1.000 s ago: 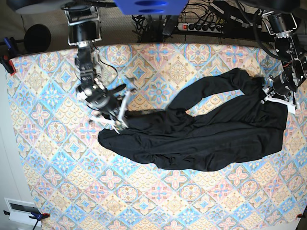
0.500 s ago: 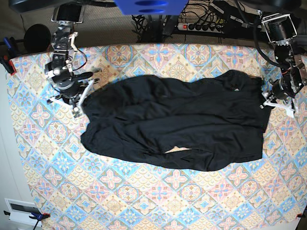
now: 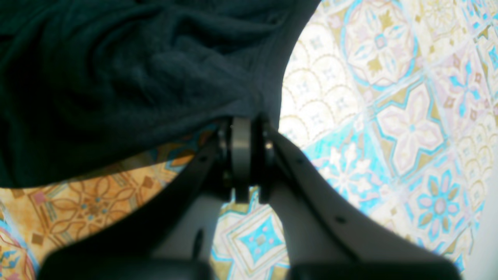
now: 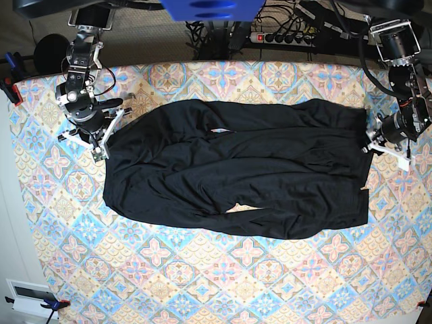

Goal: Layout the t-shirt on the table in an organized manner, then fold the t-shirt properly
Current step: 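Regrasp the shirt edge with the left gripper and pull it taut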

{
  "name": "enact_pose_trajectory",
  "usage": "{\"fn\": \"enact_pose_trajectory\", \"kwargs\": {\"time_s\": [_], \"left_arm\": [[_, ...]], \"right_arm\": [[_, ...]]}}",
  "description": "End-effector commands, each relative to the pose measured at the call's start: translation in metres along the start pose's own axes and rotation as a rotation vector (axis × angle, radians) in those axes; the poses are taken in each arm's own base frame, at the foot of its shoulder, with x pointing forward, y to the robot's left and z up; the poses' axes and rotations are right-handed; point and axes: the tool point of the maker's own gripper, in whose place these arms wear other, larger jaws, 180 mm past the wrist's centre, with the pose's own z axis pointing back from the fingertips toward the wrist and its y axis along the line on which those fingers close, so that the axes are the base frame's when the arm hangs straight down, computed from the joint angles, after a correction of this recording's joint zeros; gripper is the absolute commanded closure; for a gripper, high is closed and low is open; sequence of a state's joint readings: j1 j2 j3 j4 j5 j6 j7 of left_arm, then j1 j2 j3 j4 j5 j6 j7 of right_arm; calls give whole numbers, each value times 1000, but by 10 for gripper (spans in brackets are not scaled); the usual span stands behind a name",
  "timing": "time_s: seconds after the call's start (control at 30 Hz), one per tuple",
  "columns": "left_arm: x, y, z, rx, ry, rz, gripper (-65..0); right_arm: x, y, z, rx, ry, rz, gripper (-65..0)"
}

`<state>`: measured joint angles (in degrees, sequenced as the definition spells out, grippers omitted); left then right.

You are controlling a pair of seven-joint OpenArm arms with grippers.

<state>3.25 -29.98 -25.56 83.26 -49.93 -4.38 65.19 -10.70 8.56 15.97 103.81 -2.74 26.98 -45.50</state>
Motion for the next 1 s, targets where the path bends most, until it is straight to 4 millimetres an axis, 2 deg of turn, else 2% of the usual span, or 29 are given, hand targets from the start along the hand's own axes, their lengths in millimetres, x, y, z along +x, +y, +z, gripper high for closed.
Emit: {"fn": "enact_pose_trajectory", "kwargs": {"time_s": [0.0, 0.23, 0.37, 0.57, 0.73, 0.87, 0.97], "left_arm": [[12, -6, 14, -9, -36, -56, -182], [-19, -48, 44, -58, -30, -295, -185], [-47, -55, 36, -60, 79, -404, -186], [-57, -47, 18, 34, 71, -521, -186], [-99, -34, -10, 94, 176, -635, -186], [-122, -23, -25, 123, 215, -724, -183], [-133, -21, -28, 132, 241, -782, -166]], "right_arm": [[12, -8, 3, -19, -40, 6, 0], [8, -7, 1, -13, -29, 3, 0], [-1, -4, -4, -1, -3, -7, 0], [-3, -4, -5, 1, 1, -9, 0], [-3, -3, -5, 3, 1, -8, 0], [-2, -4, -5, 2, 0, -8, 0], [-2, -4, -5, 2, 0, -8, 0]]}}
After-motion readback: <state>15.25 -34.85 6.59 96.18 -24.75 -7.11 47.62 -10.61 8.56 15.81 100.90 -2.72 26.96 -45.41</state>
